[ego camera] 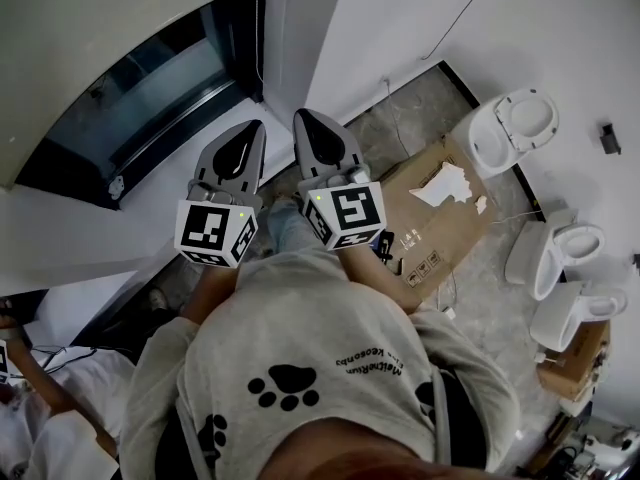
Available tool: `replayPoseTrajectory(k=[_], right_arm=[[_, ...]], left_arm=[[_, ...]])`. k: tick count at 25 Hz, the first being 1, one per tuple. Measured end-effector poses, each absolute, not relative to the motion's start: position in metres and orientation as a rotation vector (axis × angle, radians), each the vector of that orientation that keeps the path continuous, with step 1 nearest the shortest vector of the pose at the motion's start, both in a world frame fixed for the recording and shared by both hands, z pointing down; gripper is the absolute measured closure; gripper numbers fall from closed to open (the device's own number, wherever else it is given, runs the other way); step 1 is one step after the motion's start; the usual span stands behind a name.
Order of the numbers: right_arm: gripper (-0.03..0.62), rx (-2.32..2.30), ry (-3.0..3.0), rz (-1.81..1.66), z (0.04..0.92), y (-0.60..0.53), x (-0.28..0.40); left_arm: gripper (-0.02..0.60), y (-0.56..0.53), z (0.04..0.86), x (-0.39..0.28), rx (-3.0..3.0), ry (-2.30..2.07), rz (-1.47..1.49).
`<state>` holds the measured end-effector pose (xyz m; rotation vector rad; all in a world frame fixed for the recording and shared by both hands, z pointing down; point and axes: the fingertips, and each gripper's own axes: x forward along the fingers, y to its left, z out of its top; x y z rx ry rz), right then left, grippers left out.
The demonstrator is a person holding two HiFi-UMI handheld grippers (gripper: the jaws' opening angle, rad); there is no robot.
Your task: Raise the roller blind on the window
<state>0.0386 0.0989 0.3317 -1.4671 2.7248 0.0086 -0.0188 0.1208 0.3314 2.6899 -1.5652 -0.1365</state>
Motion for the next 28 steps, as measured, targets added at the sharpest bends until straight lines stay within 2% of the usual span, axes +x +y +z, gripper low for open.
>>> replayPoseTrajectory(k=[28], right_arm=[[0.583,-1.438,2.784,0.005,0.325,-0.143,0.012]], left_arm=[[0.572,-0.115,0.320,-0.035,2.643,-1.649,-0.160]])
